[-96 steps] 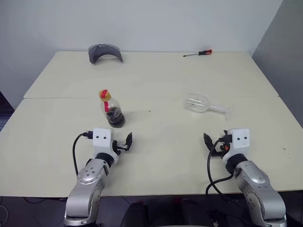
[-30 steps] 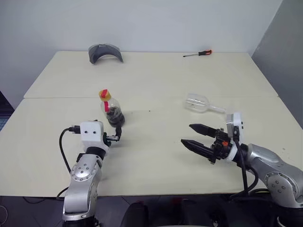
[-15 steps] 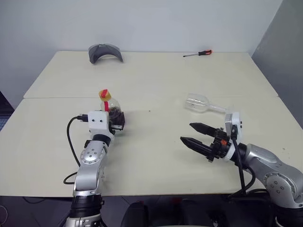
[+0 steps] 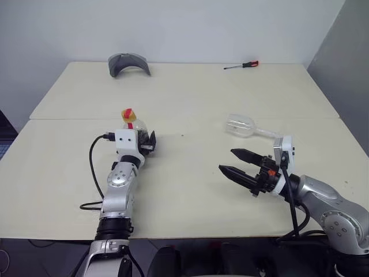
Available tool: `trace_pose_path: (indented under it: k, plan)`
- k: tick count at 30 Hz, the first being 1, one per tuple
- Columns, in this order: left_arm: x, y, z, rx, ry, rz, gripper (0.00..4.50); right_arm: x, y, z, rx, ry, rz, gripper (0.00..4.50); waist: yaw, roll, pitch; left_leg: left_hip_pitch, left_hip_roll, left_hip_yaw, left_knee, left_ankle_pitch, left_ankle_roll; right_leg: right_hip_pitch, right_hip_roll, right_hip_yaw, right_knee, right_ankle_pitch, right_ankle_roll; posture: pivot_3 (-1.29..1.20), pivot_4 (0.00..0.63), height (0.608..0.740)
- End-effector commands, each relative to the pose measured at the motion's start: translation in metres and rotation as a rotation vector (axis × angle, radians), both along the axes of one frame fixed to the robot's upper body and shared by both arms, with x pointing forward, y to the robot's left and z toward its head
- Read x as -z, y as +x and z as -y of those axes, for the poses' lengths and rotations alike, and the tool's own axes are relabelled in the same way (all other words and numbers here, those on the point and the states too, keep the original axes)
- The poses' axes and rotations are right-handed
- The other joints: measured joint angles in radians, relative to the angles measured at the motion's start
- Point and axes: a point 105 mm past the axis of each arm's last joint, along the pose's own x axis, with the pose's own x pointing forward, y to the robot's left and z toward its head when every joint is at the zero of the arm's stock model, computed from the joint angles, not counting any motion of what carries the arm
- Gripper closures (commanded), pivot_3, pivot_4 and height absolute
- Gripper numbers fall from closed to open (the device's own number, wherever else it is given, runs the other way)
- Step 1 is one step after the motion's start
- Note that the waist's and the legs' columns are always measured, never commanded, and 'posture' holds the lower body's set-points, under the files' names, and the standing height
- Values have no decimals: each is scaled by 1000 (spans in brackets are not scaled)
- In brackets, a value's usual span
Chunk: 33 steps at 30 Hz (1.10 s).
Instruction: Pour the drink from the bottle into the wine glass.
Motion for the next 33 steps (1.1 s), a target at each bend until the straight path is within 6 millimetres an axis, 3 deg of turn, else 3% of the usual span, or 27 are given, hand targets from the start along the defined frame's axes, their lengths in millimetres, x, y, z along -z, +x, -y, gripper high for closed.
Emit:
trace_pose_path:
  k: [1,7,10,25,33]
  plan:
    - [-17,0,1,1,1,71,424,-11,-5,-4,-21,11,47,0,0,0,0,0,0,0,0,0,0,0,0,0,0,0,0,0,150,740]
    - [-21,0,-2,-9,13,85,2046,-9,-5,-4,-22,9,45,0,0,0,0,0,0,0,0,0,0,0,0,0,0,0,0,0,150,740]
    - [-24,1,-4,-15,15,90,2569,-9,-5,-4,-25,11,44,0,0,0,0,0,0,0,0,0,0,0,0,0,0,0,0,0,150,740]
    - [-29,-2,-6,-6,22,96,3090,-12,-1,-5,-25,14,50,0,0,0,0,0,0,0,0,0,0,0,0,0,0,0,0,0,150,740]
    - [-39,1,25,282,38,4,3207,-35,43,-8,76,-72,175,0,-2,0,0,0,0,-1,1,2,-4,0,0,-1,1,0,0,0,150,740]
